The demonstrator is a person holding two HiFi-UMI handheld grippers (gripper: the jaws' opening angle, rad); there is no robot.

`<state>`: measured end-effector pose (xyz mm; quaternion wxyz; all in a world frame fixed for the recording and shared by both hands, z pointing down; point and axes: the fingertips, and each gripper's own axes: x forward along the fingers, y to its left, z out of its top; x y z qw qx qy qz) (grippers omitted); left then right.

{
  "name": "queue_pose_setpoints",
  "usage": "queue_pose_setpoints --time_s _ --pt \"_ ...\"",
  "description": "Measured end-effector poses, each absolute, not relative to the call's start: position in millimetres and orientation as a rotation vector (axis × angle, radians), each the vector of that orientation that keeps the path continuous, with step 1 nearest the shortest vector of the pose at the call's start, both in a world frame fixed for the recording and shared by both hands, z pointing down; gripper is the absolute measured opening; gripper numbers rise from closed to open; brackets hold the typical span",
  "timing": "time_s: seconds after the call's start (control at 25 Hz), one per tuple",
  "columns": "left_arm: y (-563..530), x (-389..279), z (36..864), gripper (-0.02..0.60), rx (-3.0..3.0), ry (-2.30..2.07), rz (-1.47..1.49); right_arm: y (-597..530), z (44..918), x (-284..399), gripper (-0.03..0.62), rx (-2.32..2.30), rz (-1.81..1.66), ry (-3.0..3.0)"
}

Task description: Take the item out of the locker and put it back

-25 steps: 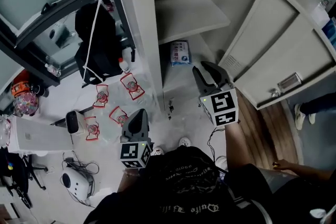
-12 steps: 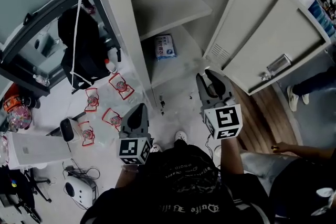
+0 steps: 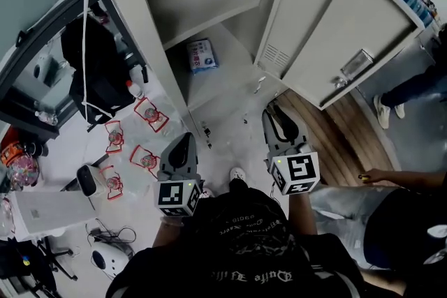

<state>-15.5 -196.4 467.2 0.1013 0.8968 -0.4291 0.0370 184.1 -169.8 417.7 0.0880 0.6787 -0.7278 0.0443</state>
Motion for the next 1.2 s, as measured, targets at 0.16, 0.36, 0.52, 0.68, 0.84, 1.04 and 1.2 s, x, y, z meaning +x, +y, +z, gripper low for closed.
queue_pose_setpoints --time_s 0.16,0.36,0.52,0.68,0.84,1.04,1.2 --pt "-192 -11 467 0.008 2.665 -1.248 0.111 -158 424 186 0.100 2.024 0.115 -2.140" --pt "-187 -5 472 0.008 2.660 -1.210 0.142 -149 436 182 0.101 2.007 0.131 -2.131" --pt "-184 -5 470 0.008 2.668 -1.214 0.139 -143 436 185 0.086 2.036 0.068 -2.079" --pt "-180 -2 474 0.008 2.653 -1.190 0.136 -139 436 181 0.055 2.045 0.062 -2.106" --pt "-178 4 474 0.008 2.662 -1.189 0.134 -136 439 182 0.021 2.043 0.067 -2.114" --pt "-176 5 473 0.008 2.671 -1.191 0.144 -133 434 182 0.005 2.065 0.072 -2.136" --pt "-176 4 474 0.008 2.672 -1.197 0.152 -135 432 183 0.003 2.072 0.066 -2.146"
